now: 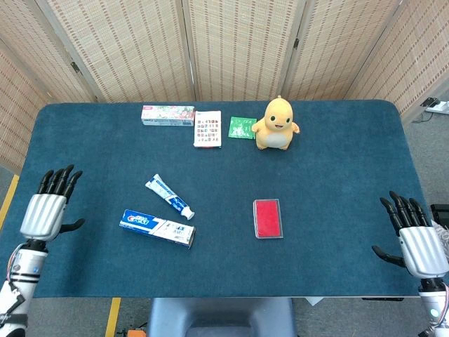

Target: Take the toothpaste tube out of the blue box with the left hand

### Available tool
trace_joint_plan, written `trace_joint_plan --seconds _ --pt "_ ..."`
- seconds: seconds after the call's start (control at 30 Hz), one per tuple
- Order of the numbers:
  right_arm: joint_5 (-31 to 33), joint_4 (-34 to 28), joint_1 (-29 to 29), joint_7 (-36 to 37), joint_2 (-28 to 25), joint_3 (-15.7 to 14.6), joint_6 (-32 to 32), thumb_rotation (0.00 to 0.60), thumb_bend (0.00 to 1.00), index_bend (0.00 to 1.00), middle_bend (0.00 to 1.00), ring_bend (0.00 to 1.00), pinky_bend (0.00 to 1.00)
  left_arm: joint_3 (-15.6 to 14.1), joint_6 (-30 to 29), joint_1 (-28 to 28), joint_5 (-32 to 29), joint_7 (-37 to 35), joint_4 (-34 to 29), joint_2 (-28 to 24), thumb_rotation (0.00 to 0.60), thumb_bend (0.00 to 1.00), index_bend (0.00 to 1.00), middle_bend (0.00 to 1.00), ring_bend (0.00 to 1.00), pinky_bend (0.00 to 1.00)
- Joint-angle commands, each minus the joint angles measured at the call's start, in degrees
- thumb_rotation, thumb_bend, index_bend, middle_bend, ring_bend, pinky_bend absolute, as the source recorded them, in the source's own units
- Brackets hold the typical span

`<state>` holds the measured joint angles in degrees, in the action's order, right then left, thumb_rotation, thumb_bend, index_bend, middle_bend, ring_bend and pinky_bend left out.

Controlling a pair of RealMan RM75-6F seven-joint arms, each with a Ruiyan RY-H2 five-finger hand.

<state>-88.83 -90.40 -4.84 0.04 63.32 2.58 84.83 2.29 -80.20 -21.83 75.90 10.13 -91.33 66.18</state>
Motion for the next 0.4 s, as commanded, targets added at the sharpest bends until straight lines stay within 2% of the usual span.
trace_joint_plan --seconds 0.03,0.2,0.4 --pt "0.65 -0.18 -0.29 -0.86 0.32 0.26 -0.60 0.600 0.20 0.00 0.00 0.00 0.00 -2.68 -5.13 5.16 3.54 -4.98 5.22 1.70 0.600 0.13 0.00 0.00 0.00 0.00" --pt "1.85 -0.50 -0.56 -2.47 0.88 0.71 -1.20 0.600 0.20 0.00 0.00 0.00 0.00 -2.40 -7.71 7.96 4.44 -8.22 13.24 6.03 0.600 0.13 0.00 0.00 0.00 0.00" --pt "2.50 -0.71 -0.71 -3.38 1.13 0.96 -1.45 0.600 0.20 0.00 0.00 0.00 0.00 -1.89 -7.00 8.37 5.44 -7.85 13.92 6.32 0.600 0.13 0.00 0.00 0.00 0.00"
